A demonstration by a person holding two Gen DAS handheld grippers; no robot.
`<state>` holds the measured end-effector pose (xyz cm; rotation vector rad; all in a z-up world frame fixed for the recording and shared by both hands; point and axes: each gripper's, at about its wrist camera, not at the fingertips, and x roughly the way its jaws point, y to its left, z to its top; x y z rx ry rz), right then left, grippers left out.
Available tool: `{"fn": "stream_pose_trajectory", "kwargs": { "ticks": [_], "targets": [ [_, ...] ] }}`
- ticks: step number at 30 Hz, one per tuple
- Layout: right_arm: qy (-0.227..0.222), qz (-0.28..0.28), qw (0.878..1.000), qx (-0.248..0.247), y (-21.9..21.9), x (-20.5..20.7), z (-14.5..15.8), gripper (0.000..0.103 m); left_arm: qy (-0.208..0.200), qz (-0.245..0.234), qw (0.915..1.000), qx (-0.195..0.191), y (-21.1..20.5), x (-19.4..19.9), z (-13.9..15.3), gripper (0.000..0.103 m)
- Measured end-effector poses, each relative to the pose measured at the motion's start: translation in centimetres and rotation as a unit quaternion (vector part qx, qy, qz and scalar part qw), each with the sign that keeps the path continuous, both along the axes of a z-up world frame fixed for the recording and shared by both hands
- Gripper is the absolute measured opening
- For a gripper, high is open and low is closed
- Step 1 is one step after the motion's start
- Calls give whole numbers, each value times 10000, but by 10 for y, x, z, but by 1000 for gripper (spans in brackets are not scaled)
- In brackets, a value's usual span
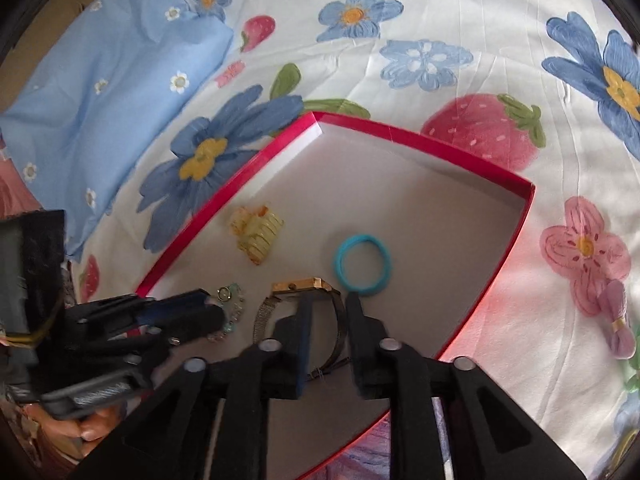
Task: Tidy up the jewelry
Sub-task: 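Carry the watch and bracelet into the box and open both tools, then move both open tools back over the remaining jewelry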
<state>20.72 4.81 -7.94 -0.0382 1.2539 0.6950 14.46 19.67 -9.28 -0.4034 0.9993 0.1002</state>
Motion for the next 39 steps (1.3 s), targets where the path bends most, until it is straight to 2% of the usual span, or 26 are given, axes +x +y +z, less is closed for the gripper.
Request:
{"fn": "stream_pose_trajectory", "kwargs": {
  "ticks": [1, 3, 9, 14, 19, 30, 39],
  "targets": [
    [-7, -12, 10000, -1, -1, 2, 1, 38, 43, 47, 10000, 2, 3, 1, 0, 34],
    [41, -35, 9999, 96, -4, 7, 2, 38, 84, 125, 9999, 74, 6, 2, 1, 38],
    [-90, -95, 9998, 123, -13, 6, 7, 38, 114, 84, 9993, 349, 4, 0, 5, 39],
    [-287, -185, 9991, 261, -22, 3, 24, 38, 2, 145, 9994, 329, 3, -13, 17, 40],
    [-428, -367, 9978, 336, -40, -3, 41, 38, -106, 137, 9987, 475, -5, -22, 31, 42],
    [-564, -1021, 9927, 297, -116, -37, 62, 39, -350, -104, 9976, 584, -41, -42, 64, 46],
    [-715, -1746, 9820, 97, -196, -69, 76, 44, -464, -546, 9964, 453, -82, -48, 77, 48]
  ]
}}
